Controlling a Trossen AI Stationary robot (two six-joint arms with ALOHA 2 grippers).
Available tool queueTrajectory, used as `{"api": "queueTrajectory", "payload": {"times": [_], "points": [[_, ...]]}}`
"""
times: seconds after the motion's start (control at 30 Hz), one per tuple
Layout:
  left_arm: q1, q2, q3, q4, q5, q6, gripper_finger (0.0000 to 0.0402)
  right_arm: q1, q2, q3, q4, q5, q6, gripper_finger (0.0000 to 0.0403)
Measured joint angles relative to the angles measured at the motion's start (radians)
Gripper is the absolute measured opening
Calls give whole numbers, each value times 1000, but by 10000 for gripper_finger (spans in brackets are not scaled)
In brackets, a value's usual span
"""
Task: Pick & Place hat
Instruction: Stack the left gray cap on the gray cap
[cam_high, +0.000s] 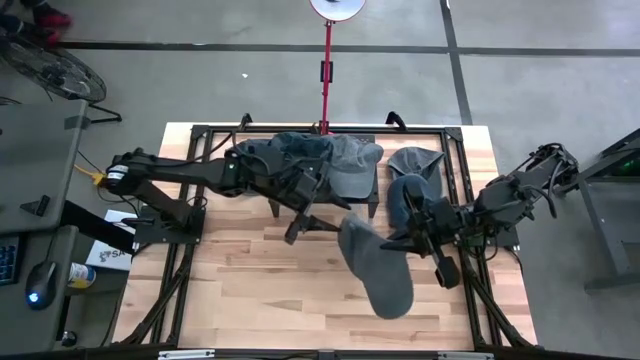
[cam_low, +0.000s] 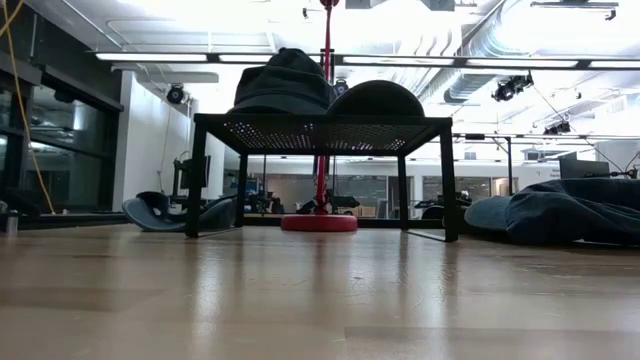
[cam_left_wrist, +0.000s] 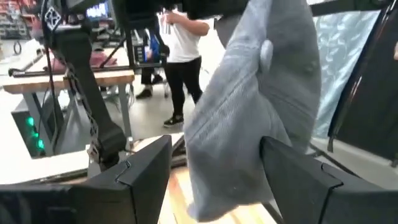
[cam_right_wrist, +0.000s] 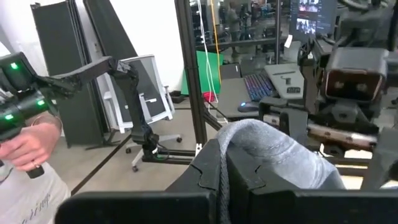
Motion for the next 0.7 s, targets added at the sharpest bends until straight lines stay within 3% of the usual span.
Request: {"api": "queueTrajectory", "payload": {"times": [0.4, 0.7], "points": [[0, 3, -1, 52, 162, -95, 243, 0, -19, 0, 3, 78, -46, 0], [-9, 3, -1, 58, 169, -155, 243, 0, -23, 0, -48, 231, -35, 0]]}}
